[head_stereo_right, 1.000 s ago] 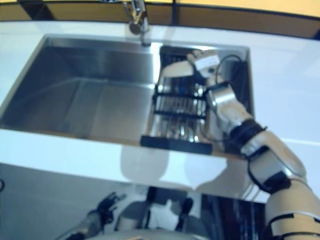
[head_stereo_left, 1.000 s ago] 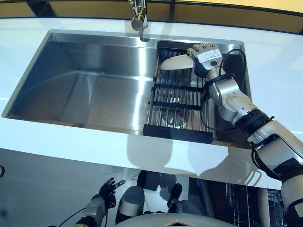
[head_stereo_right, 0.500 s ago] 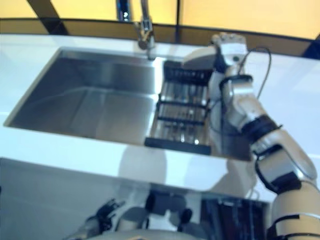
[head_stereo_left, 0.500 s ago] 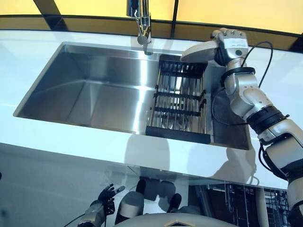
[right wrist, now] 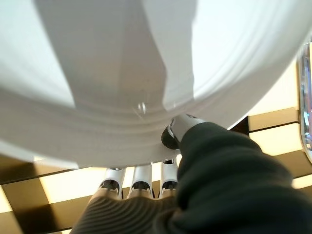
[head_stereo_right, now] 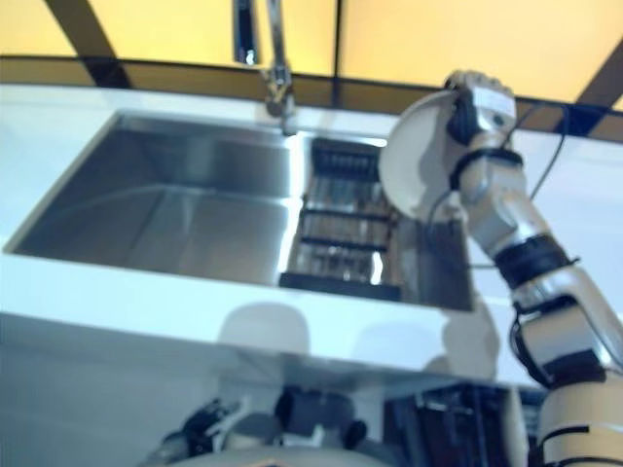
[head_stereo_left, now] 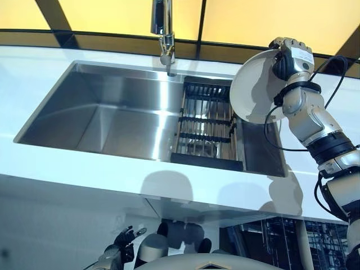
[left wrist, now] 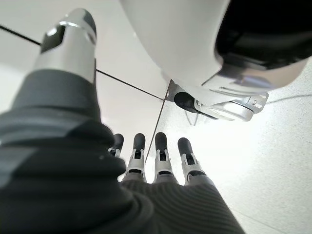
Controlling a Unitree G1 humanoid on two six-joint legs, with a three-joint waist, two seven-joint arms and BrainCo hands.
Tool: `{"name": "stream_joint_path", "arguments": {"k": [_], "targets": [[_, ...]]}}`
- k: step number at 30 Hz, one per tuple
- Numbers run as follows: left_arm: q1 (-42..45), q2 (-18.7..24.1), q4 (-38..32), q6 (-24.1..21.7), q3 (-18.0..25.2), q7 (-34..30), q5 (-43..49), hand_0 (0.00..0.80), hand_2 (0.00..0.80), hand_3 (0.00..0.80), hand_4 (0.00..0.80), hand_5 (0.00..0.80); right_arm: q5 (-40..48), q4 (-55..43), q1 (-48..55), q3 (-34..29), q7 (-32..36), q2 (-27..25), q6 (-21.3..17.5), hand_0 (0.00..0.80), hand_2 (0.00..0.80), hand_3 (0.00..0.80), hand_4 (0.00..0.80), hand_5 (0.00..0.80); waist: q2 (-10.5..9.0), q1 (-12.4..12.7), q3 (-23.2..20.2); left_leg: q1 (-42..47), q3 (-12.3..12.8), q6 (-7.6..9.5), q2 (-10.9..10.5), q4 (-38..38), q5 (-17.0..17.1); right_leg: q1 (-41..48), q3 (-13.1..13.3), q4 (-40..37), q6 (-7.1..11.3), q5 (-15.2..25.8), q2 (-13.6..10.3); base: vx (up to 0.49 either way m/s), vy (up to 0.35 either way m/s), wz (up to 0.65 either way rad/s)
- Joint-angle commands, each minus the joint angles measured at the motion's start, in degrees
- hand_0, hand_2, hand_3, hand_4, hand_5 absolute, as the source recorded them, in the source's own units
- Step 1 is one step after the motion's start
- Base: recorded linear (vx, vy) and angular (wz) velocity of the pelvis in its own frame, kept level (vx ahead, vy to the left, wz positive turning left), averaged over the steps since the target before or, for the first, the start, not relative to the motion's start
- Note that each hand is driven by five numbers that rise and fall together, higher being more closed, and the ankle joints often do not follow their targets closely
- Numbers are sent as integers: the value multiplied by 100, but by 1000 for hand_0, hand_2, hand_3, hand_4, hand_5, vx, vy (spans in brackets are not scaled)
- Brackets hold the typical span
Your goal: Take plates into dishwasher
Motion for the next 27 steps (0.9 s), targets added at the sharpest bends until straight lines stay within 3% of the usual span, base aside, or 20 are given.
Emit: {"name": "stream_joint_path", "arguments": {"k": [1, 11, 27], "targets": [[-271, 158, 239, -15, -11, -66, 272, 0, 0, 0, 0, 0, 225, -279, -98, -191, 16, -560, -166, 800, 800, 800, 800, 800, -265, -37, -228, 371, 243, -149, 204, -8, -538, 163, 309, -17, 744, 31, -642, 29, 5, -19], [-327, 155, 232, 68, 79, -22, 257, 0, 0, 0, 0, 0, 451, -734, 953, -1091, 712, -1034, -361, 800, 800, 800, 800, 800, -384, -393, -231, 507, 480, -100, 220, -8, -655, 144, 648, -17, 767, 53, -582, 15, -3, -16], [-355, 184, 322, 19, 163, 49, 150, 0, 0, 0, 0, 0, 954, -919, 1706, -2104, 1001, -1950, -466, 800, 800, 800, 800, 800, -546, -836, -277, 623, 852, -61, 292, -8, -734, 46, 1064, -17, 775, 106, -433, 3, -4, -15]]}}
